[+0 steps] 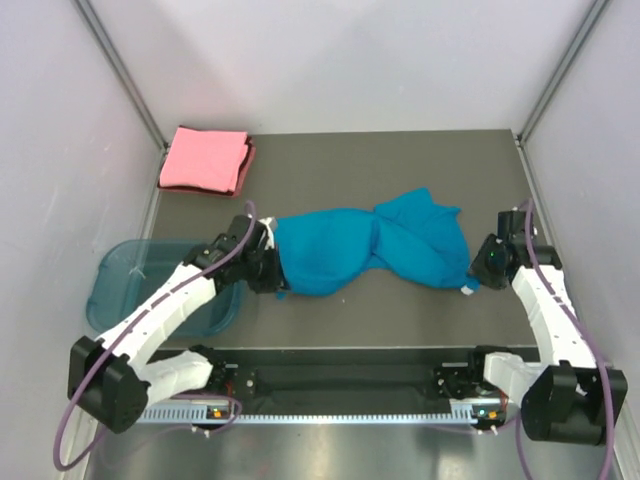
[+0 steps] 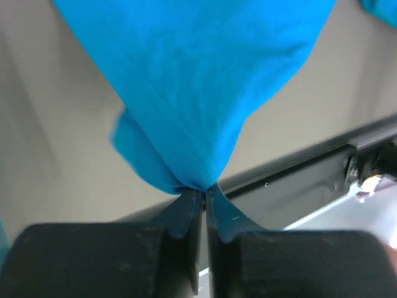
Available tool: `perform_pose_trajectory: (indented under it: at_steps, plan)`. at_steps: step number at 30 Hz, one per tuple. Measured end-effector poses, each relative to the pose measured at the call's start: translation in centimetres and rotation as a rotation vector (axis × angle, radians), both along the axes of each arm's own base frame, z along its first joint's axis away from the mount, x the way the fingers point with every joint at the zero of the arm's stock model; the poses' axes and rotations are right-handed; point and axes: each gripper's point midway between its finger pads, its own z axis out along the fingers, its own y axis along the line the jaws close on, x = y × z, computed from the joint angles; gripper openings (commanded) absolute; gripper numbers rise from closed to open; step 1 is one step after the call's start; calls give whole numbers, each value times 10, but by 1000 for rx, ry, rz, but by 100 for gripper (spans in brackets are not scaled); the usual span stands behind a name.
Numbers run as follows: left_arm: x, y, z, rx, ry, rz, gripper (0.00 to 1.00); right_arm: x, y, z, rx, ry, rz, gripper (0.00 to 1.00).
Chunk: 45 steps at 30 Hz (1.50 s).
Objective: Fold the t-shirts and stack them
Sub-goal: Flatten the tshirt out
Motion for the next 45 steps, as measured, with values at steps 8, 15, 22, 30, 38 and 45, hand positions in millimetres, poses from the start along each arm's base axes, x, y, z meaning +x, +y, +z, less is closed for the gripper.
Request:
perform_pose_trajectory:
  at_steps: [8,15,22,30,38,45]
  plan:
    - [12,3,29,21,-100,-20,61,40,-5,40,-22,-164,8,68]
    - [119,10,27,144,-119,121,61,152,4,33,24,-207,173,56]
    - [196,49,-6,232,-46,236,60,194,8,-31,80,-73,204,62]
    - [199,65,-42,344,11,233,60,204,11,-45,115,-102,159,59]
    - [204,78,-73,375,67,189,57,191,6,-58,104,-113,101,56]
    - [219,71,-92,361,91,119,57,202,8,-48,120,-174,94,56]
